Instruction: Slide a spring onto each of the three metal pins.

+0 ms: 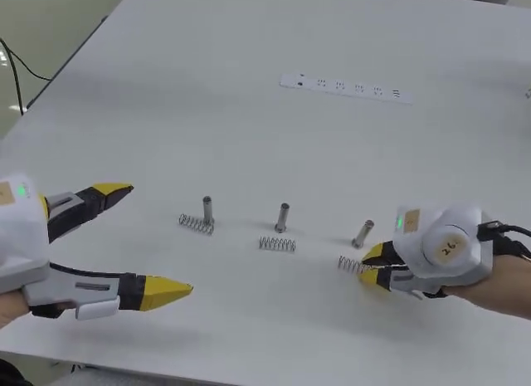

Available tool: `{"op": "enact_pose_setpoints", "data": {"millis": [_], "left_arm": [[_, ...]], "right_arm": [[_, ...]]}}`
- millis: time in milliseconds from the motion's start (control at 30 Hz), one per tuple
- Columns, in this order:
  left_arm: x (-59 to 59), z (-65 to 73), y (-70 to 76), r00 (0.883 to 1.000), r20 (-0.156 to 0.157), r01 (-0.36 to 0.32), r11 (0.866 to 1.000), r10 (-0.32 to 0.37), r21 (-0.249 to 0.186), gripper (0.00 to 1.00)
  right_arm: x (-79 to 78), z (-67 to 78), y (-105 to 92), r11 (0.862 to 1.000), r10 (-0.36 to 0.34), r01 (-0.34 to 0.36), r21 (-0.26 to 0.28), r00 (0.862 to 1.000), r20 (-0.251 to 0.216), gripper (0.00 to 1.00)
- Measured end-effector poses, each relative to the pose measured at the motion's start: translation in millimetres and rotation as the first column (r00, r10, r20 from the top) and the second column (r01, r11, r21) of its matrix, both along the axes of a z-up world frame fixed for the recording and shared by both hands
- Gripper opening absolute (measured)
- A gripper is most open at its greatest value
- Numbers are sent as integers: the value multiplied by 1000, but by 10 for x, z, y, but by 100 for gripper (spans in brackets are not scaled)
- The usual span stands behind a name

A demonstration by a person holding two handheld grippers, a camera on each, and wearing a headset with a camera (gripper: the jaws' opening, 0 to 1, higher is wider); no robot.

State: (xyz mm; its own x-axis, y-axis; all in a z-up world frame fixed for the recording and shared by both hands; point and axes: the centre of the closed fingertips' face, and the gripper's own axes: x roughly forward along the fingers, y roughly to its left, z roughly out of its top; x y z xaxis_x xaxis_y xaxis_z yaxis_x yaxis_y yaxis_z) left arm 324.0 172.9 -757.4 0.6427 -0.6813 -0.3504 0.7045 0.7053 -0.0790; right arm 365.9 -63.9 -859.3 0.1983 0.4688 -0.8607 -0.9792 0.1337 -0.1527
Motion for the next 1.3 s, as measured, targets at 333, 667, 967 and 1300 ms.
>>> {"op": "enact_pose_setpoints", "data": {"millis": [333,667,967,1300], "left_arm": [[-66,83,-40,1000,15,24,1000,-24,-10,94],[-178,68,-293,987,-26,157,983,-160,-93,80],[-193,24,-533,950,-63,298,950,-305,-97,66],[-168,44,-989,903,-62,415,900,-426,-134,56]], "right_arm": [[-61,199,12,1000,21,-22,20,999,27,8],[-235,433,130,995,81,-83,48,996,43,8],[-332,541,240,992,109,-112,66,993,42,8],[-421,693,428,985,151,-155,81,987,51,8]]}}
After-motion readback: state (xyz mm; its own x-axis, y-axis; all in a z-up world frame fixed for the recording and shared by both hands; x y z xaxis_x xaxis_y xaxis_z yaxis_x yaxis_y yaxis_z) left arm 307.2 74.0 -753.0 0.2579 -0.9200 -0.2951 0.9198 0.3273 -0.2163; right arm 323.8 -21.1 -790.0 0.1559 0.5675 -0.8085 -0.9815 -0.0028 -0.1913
